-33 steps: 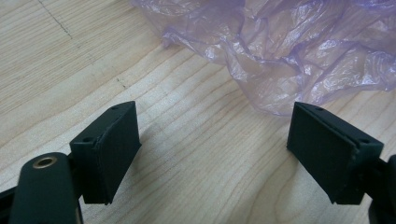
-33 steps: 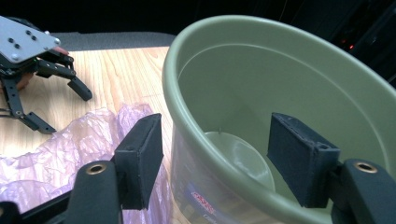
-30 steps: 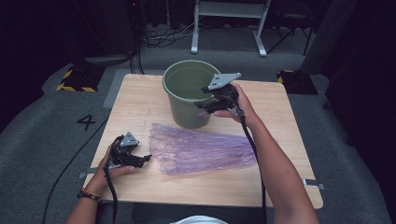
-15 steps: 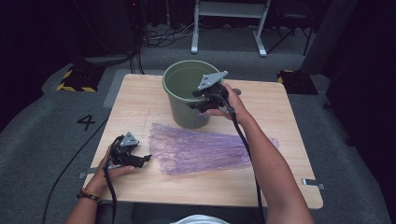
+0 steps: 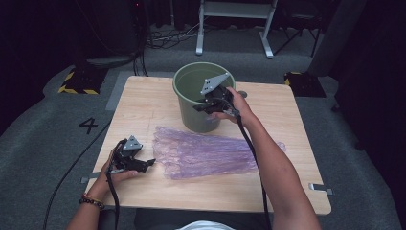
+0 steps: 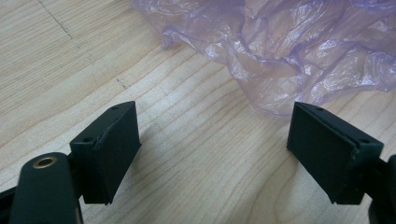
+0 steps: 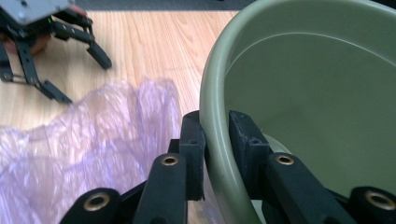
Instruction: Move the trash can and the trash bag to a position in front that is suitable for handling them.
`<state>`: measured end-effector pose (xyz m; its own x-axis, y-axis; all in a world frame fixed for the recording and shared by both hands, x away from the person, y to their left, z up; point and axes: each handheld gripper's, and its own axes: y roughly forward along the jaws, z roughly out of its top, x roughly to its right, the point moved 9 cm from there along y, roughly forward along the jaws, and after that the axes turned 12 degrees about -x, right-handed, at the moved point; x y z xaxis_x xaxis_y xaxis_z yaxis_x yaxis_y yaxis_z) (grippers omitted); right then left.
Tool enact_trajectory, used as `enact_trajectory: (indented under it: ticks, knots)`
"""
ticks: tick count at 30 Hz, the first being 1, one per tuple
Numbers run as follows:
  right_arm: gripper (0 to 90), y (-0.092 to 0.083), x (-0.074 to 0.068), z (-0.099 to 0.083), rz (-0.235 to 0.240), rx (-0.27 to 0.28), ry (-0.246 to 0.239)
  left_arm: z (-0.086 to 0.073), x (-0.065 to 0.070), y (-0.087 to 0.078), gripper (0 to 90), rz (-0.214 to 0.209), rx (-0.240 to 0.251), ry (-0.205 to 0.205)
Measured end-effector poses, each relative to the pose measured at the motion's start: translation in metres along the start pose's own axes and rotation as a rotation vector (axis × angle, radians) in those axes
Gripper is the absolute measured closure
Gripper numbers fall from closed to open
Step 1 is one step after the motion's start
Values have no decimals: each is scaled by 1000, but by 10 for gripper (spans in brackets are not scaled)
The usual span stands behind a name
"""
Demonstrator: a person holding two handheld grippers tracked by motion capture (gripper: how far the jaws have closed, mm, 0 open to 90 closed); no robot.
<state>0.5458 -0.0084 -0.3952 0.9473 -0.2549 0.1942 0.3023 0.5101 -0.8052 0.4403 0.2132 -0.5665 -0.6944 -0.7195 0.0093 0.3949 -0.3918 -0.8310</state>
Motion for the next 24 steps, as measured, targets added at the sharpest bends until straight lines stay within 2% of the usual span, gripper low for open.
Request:
enact_trajectory:
  ticks: [4,13,17,18,20,21,22,23,24]
  knots:
    - [766,-10,-2,-14,-26,-17,6,0,0,0,168,0,0,0]
    - [758,-25,-16,-31,-22,13,0,-3,1,-2,168,-9,-1,11]
    - [610,-45,-25,-38,-27,101,33,-5,0,-3,168,-9,-1,14]
    - [538,-52,-26,-39,-36,126,41,-5,0,-3,168,-9,-1,14]
    - [519,-68,-31,-45,-48,177,57,-5,0,-3,168,-7,-2,12]
    - [494,-75,-33,-51,-68,190,57,-5,0,-4,168,-6,-2,13]
    - [494,-75,-33,-51,-68,190,57,-5,0,-4,168,-6,-2,13]
    - [478,-90,-36,-67,-109,214,84,-6,0,-4,168,-6,-4,13]
    - [478,-90,-36,-67,-109,214,84,-6,0,-4,168,-6,-4,13]
